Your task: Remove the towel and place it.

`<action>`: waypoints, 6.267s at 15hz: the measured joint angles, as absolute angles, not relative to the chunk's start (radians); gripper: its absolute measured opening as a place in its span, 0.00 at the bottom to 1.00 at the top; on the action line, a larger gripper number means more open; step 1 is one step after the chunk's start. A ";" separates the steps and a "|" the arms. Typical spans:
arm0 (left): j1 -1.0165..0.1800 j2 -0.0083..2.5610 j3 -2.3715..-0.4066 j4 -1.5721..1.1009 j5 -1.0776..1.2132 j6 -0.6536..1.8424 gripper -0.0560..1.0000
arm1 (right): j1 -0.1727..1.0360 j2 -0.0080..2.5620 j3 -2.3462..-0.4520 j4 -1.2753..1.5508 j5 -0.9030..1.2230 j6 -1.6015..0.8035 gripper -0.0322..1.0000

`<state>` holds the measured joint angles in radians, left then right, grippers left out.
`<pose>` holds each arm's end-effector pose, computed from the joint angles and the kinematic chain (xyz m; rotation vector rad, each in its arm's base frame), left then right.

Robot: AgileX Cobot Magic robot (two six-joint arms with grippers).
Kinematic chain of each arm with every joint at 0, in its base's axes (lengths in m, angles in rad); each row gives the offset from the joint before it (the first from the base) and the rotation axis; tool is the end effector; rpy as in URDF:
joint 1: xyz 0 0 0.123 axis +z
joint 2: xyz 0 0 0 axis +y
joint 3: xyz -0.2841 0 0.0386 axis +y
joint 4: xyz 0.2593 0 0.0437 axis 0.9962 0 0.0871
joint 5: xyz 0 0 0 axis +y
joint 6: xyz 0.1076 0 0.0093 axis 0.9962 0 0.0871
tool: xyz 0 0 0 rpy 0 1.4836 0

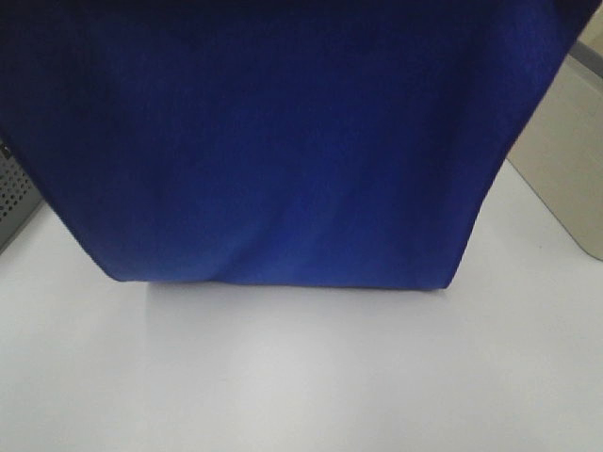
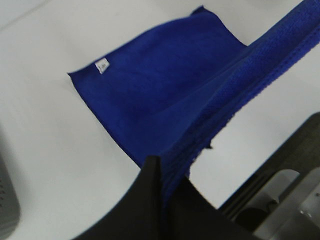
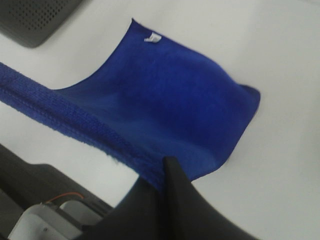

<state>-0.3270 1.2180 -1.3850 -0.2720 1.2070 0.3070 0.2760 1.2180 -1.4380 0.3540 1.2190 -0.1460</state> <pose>0.2262 -0.1054 0.4046 0.7623 2.3868 -0.3673 0.2268 0.1008 0.4227 -0.5060 2.4121 0.5195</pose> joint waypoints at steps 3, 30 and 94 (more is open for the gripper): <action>-0.327 1.176 -1.215 -0.341 1.204 0.306 0.05 | 0.276 1.176 -1.258 0.365 1.216 -0.146 0.05; -0.335 1.480 -0.680 -0.578 1.185 0.228 0.05 | 0.276 1.553 -0.674 0.457 1.178 -0.155 0.05; -0.141 1.985 -1.518 -0.267 0.945 0.210 0.72 | 0.090 2.050 -1.700 0.380 1.212 -0.130 0.76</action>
